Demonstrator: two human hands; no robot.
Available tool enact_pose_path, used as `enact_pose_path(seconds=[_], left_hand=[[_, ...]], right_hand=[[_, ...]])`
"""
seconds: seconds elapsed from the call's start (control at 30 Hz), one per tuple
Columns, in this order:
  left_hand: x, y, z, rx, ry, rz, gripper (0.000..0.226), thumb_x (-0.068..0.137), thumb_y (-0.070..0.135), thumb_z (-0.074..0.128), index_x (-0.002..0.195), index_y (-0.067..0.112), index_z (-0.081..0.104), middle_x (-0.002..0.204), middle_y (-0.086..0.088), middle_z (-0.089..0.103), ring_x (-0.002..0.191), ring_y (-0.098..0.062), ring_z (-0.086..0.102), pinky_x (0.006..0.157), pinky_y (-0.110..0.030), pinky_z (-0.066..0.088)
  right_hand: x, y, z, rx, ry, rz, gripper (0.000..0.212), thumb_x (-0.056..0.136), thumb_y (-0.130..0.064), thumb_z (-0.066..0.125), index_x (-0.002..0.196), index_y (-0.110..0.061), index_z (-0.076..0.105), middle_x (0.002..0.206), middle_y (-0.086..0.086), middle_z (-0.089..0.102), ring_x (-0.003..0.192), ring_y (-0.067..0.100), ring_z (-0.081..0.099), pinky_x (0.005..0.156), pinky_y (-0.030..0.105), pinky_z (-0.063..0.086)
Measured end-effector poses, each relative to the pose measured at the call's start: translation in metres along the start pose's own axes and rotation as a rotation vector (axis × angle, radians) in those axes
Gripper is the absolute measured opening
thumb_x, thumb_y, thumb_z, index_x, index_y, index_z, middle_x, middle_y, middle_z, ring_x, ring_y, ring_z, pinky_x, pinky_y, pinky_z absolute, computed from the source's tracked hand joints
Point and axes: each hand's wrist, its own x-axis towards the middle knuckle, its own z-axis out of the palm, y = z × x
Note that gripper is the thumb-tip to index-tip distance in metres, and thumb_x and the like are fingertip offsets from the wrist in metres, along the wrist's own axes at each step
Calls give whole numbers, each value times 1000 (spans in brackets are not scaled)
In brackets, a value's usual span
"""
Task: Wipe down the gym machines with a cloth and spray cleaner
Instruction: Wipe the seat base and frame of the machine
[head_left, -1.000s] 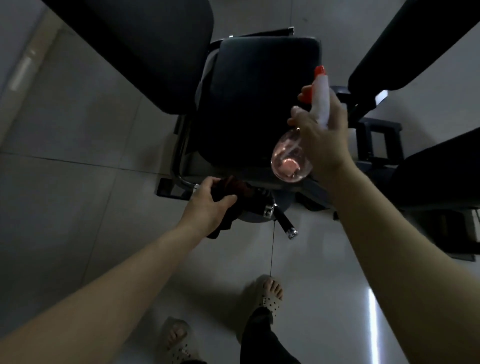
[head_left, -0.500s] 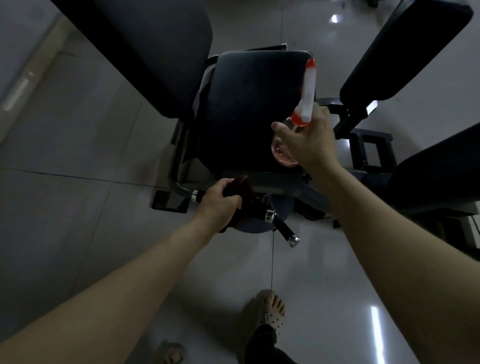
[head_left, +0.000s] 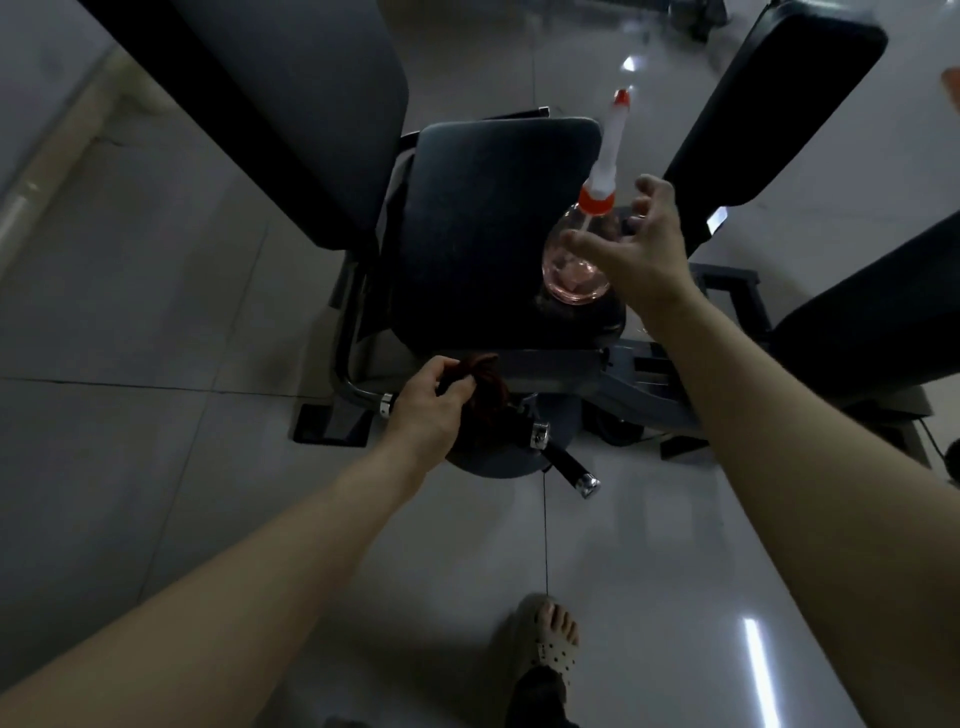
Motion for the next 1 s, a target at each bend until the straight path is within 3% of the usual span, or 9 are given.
enact_pose_path(seconds=[0.07,0.13,0.23,0.37,0.47,0.63,0.8,0.9,1.0], left_hand=[[-2,4,0,-3,-8,4,13,104,31,55,98,29,67,101,-3,73,103,-26,68,94,-47,54],[-7,6,0,-55,-39,-23,18,104,32,55,97,27,70,100,-1,76,103,-24,69,96,-47,54],[-22,10,6,-204,-117,-156,21,103,29,58,89,31,73,92,4,77,100,-24,70,84,-41,54],[-45,-3,10,-249,-393,-302,20,103,25,58,103,22,77,100,-13,76,89,-30,73,72,-38,57],[-51,-25,5,-50,-547,-272,22,104,23,55,112,15,74,102,-14,76,93,-30,75,77,-37,60],[-44,-54,6,311,-254,-30,12,98,24,68,90,20,76,72,3,73,63,-8,71,52,-21,51],[-24,-63,12,164,-81,210,9,97,23,68,91,17,73,78,-2,74,70,-16,74,53,-25,56],[-11,-66,11,117,-120,266,10,97,14,66,87,13,70,71,-1,71,65,-14,71,53,-22,52],[-7,-79,6,221,-296,343,12,94,11,68,82,15,68,71,0,70,68,-10,69,63,-18,51]], right_hand=[[-28,6,-18,-70,89,46,97,70,-44,85,147,-17,33,146,9,43,132,24,47,108,43,45],[-71,18,-25,-104,196,119,60,84,-27,76,135,-13,47,129,8,55,115,23,57,93,35,52],[-147,44,-8,47,91,327,18,93,-22,68,109,-14,62,102,7,67,99,32,66,77,35,52],[-220,58,30,530,-236,628,41,94,-50,57,126,-24,61,118,4,70,108,24,68,94,47,56],[-240,74,37,749,-331,655,38,97,-34,59,129,-15,62,118,13,72,108,27,70,90,45,56],[-243,104,29,466,-134,473,31,80,-39,72,101,-16,74,91,4,77,87,20,74,66,22,54],[-218,127,24,575,31,181,30,87,-36,65,105,-13,69,101,11,72,98,29,68,83,40,53],[-197,139,36,575,118,101,5,95,-12,62,98,-10,64,97,9,70,94,21,70,78,30,56],[-186,158,49,515,259,77,20,92,4,56,93,-15,63,86,-4,70,83,13,69,69,24,54]])
